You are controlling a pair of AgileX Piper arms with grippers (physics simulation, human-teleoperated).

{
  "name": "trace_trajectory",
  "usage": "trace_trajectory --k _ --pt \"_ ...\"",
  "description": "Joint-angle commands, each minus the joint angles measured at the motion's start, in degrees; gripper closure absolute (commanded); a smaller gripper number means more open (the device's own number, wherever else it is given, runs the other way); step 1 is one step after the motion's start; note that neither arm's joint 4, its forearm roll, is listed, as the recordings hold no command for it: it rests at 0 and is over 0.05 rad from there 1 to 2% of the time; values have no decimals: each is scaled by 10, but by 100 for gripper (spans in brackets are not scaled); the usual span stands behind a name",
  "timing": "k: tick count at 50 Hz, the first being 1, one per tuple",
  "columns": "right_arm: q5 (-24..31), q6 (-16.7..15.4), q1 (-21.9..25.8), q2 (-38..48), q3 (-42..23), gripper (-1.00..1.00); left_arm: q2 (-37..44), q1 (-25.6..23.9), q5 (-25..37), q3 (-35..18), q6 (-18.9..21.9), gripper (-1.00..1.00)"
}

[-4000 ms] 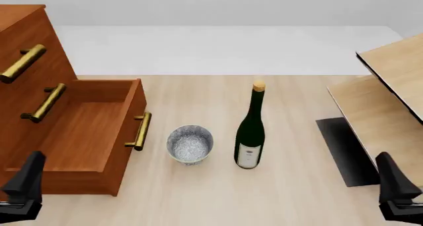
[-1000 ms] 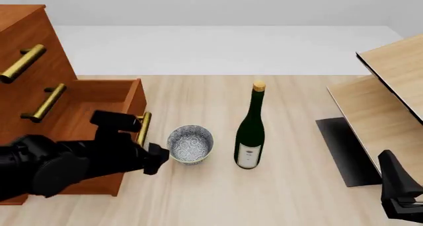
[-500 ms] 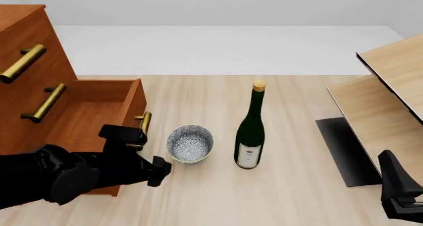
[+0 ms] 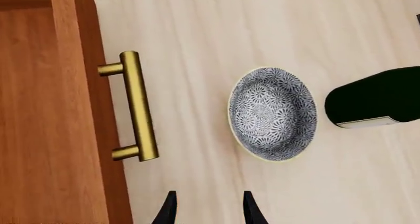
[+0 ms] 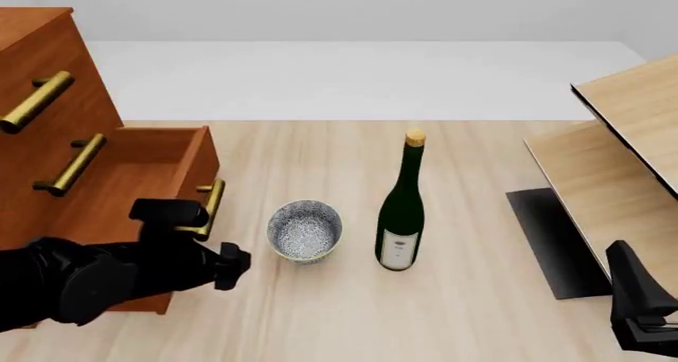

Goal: Close the bottom drawer of the cabinet and open the top drawer.

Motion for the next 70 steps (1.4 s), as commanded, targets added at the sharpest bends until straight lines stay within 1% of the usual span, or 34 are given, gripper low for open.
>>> trace_trajectory --k 1,3,5,7,8,9,10,11,12,13,16,21,22,24,25,31,33,35,36,39,41,49,50,51,53,64,70 --pt "0 1 0 0 0 -100 29 47 -13 18 40 -100" --pt "0 1 0 0 0 -100 33 52 -18 21 43 -100" --pt "0 1 0 0 0 -100 32 60 -22 25 55 -100" --pt "0 0 1 0 0 -100 29 80 -25 33 72 -100" --pt "0 0 1 0 0 -100 33 72 -27 31 64 -100" --pt "0 1 1 0 0 -100 26 93 -27 38 87 -100" --pt "0 0 1 0 0 -100 18 109 -28 44 101 -100" --pt "0 0 1 0 0 -100 22 96 -31 40 93 -100" --pt "0 0 1 0 0 -100 22 96 -31 40 93 -100" --pt "0 0 1 0 0 -100 -3 128 -31 52 130 -100" --pt "0 0 2 0 0 -100 13 123 -34 48 119 -100" --pt "0 -1 2 0 0 -100 12 137 -40 55 132 -100" --pt "0 0 2 0 0 -100 12 148 -43 60 139 -100" --pt "0 -1 1 1 0 -100 5 149 -46 62 145 -100" --pt "0 0 1 1 0 -100 7 163 -51 69 156 -100" --pt "0 -1 2 1 0 -100 7 179 -59 75 166 -100" --pt "0 -1 3 1 -1 -100 -4 195 -63 83 185 -100" --pt "0 -1 3 1 -1 -100 -5 203 -66 86 191 -100" --pt "0 -1 3 1 -1 -100 -15 212 -70 91 205 -100" --pt "0 -1 3 1 -1 -100 -5 213 -74 90 201 -100" --pt "0 0 3 1 -1 -100 -12 222 -76 93 212 -100" --pt "0 0 3 1 -1 -100 -17 248 -83 97 226 -100" --pt "0 0 3 1 -1 -100 -20 252 -84 99 231 -100" --pt "0 0 3 1 -1 -100 -37 265 -85 105 245 -100" --pt "0 1 3 1 -1 -100 -36 263 -85 104 244 -100" --pt "0 1 2 1 -1 -100 -27 289 -98 107 251 -100" --pt "0 1 2 0 -1 -100 -36 311 -107 115 269 -100"
